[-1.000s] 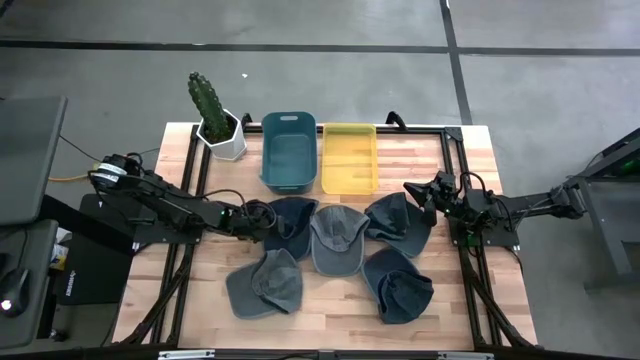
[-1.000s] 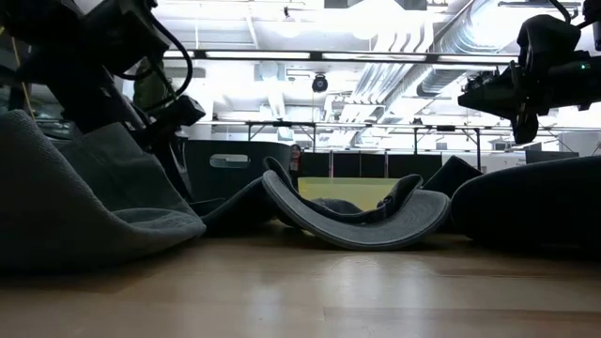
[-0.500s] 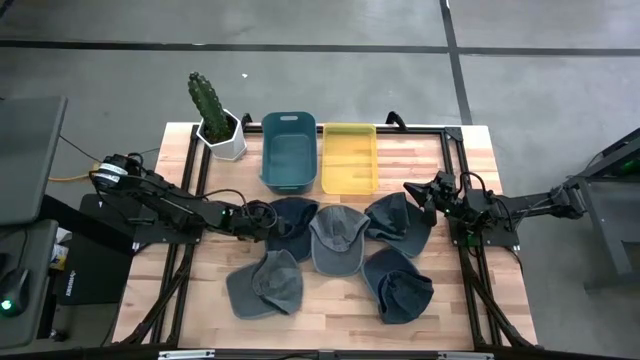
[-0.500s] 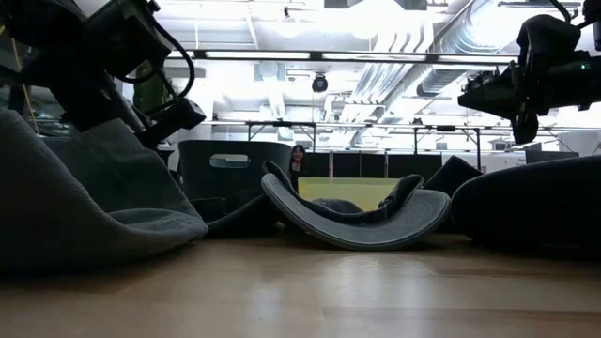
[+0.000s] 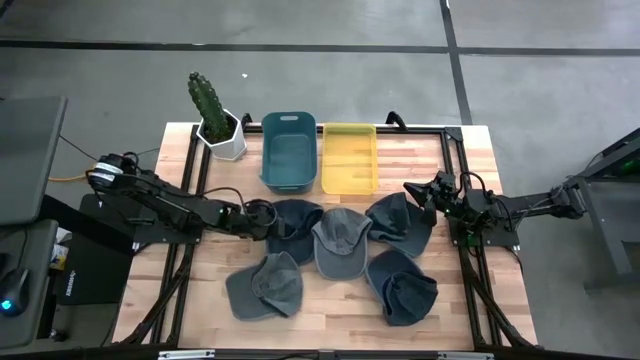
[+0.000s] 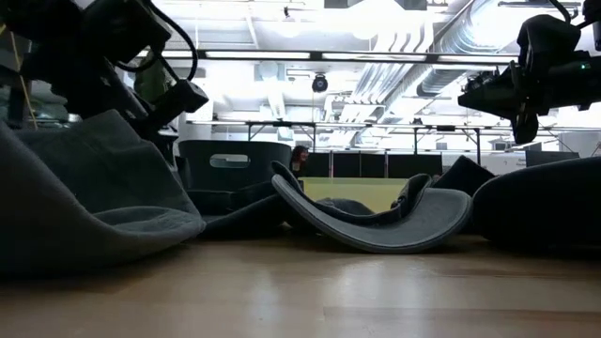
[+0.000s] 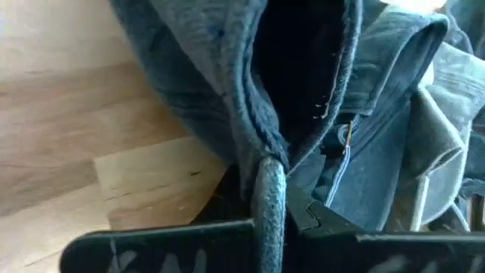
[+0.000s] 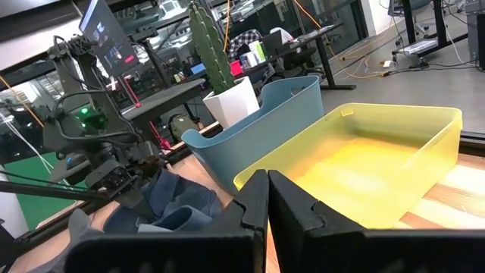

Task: Pick & Place hat
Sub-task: Put the top left blue cap into the blue bin, then put the top blue cap into the blue bin

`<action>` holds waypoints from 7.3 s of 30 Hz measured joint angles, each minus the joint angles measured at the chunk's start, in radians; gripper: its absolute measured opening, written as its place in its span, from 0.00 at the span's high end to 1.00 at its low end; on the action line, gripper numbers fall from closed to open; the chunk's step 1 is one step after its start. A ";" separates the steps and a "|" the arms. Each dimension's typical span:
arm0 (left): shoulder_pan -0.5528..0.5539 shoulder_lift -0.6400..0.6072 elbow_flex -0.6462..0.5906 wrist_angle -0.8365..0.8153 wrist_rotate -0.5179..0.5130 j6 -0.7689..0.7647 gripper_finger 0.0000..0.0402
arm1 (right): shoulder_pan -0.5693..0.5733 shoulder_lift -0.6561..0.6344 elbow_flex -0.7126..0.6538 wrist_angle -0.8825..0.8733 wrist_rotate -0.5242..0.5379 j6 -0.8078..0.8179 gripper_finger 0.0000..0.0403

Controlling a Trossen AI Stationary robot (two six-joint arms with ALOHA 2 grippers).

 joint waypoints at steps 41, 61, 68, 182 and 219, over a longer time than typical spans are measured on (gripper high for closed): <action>0.000 -0.115 0.509 -0.717 -0.087 0.282 1.00 | 0.000 0.000 0.000 0.000 0.000 0.000 0.99; 0.000 -0.115 0.741 -0.731 -0.287 0.434 1.00 | 0.000 0.000 0.000 0.000 0.000 0.000 0.99; 0.037 -0.115 0.757 -0.820 -0.497 0.460 1.00 | 0.000 0.000 0.000 0.000 0.000 0.000 0.99; 0.387 0.071 0.791 -0.680 0.102 0.631 0.24 | 0.000 0.000 0.000 0.000 0.000 0.000 0.99; 0.064 0.042 0.792 -0.686 -0.172 0.625 0.24 | 0.000 0.000 0.007 -0.004 -0.135 0.085 0.98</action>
